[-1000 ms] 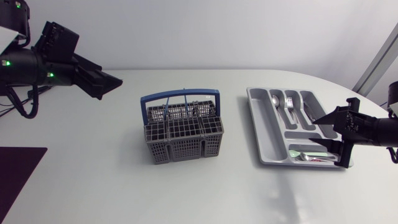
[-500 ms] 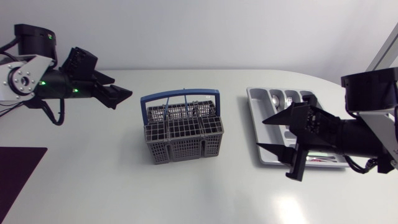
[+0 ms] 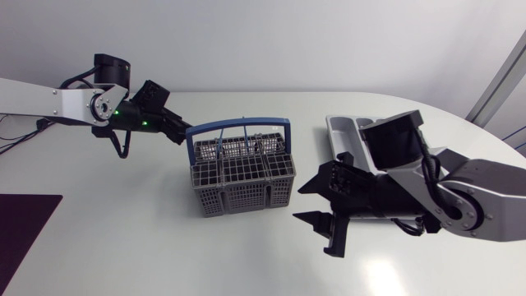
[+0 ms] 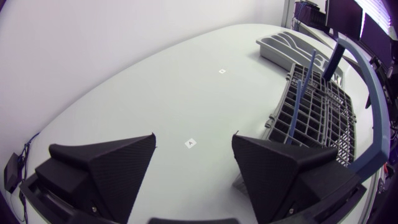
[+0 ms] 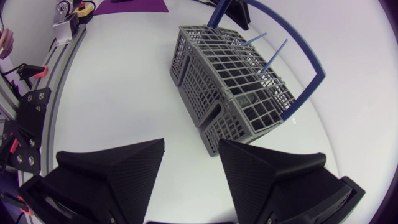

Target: Unload the cutlery basket into the drawer organizer.

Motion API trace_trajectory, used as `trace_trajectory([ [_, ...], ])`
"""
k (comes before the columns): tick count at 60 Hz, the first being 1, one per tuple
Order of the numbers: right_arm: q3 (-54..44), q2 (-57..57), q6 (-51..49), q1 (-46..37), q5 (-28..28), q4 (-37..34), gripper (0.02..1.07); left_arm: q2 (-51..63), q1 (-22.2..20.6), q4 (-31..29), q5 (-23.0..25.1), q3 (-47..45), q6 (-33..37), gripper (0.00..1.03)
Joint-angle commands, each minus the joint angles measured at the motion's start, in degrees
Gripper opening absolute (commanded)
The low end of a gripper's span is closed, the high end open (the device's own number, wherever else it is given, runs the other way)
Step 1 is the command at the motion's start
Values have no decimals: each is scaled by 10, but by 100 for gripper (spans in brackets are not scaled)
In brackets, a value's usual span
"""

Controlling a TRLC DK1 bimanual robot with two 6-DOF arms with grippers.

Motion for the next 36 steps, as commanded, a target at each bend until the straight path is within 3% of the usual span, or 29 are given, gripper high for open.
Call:
trace_trajectory([
  [1,16,22,15,9,4,13,41,23,1,6,3,26,-7,58],
  [10,29,59,16,17,4,22,12,53,4,6,3,59,-27,20],
  [12,32,68,16,19,3,24,7,60,4,2,3,68,-30,20],
  [36,65,151,21,20,26,79,7,90,-5,-53,23,92,-6,16],
])
